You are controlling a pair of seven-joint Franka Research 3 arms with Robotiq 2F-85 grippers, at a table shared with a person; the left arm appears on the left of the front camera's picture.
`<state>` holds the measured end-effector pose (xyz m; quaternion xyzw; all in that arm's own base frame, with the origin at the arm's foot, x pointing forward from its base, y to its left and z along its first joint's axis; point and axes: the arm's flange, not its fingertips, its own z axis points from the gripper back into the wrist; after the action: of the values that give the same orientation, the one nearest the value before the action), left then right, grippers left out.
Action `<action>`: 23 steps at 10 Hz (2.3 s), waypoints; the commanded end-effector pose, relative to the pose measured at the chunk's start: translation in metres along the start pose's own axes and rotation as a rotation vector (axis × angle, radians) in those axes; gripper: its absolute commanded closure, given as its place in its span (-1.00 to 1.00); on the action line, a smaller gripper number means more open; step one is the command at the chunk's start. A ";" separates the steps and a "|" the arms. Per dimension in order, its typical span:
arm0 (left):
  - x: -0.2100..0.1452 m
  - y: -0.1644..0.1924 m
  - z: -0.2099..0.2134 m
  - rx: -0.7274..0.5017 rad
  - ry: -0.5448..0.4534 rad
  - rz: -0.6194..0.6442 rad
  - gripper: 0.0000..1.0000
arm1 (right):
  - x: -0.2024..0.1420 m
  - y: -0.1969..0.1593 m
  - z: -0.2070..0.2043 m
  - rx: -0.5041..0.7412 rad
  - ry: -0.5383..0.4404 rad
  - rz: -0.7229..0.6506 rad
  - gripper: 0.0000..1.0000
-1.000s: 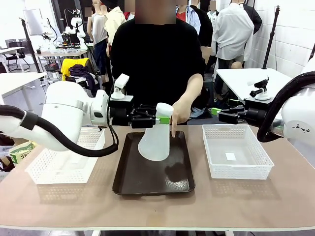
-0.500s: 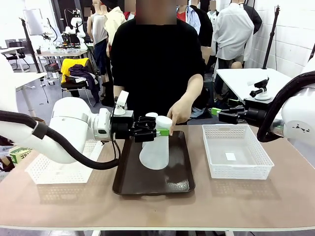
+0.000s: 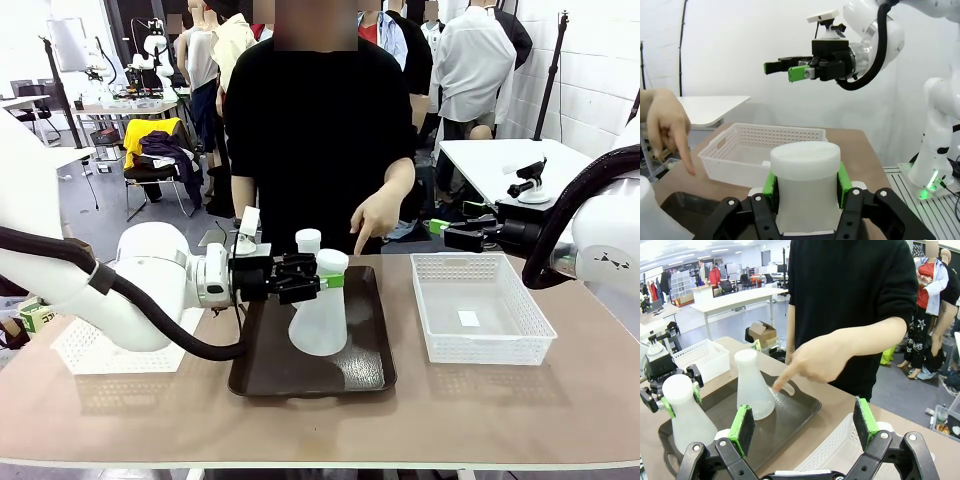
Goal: Prepare the laboratory tools.
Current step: Place the picked Big flask upright in the Handle tray as directed by the person.
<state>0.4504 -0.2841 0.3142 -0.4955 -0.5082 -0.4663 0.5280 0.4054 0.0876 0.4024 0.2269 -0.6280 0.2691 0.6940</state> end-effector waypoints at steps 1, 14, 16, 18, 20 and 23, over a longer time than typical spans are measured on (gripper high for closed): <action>-0.012 0.005 -0.003 0.050 -0.067 -0.027 1.00 | -0.001 0.001 0.003 -0.002 0.011 -0.008 -1.00; -0.026 0.005 0.016 0.072 0.081 0.046 -1.00 | -0.001 0.001 0.003 -0.002 0.011 -0.008 -1.00; -0.023 0.003 0.029 0.077 0.153 0.059 -1.00 | -0.001 0.001 0.003 -0.002 0.011 -0.008 -1.00; -0.020 0.002 0.036 0.114 0.182 0.042 -1.00 | -0.001 0.001 0.003 -0.002 0.011 -0.008 -1.00; -0.026 0.013 0.039 0.151 0.139 0.159 -1.00 | -0.001 0.001 0.003 -0.002 0.011 -0.008 -1.00; -0.025 0.008 0.036 0.116 0.174 0.037 -1.00 | -0.001 0.001 0.003 -0.002 0.011 -0.008 -1.00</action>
<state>0.4555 -0.2460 0.2888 -0.4356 -0.4720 -0.4583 0.6144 0.4054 0.0875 0.4024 0.2269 -0.6280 0.2691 0.6941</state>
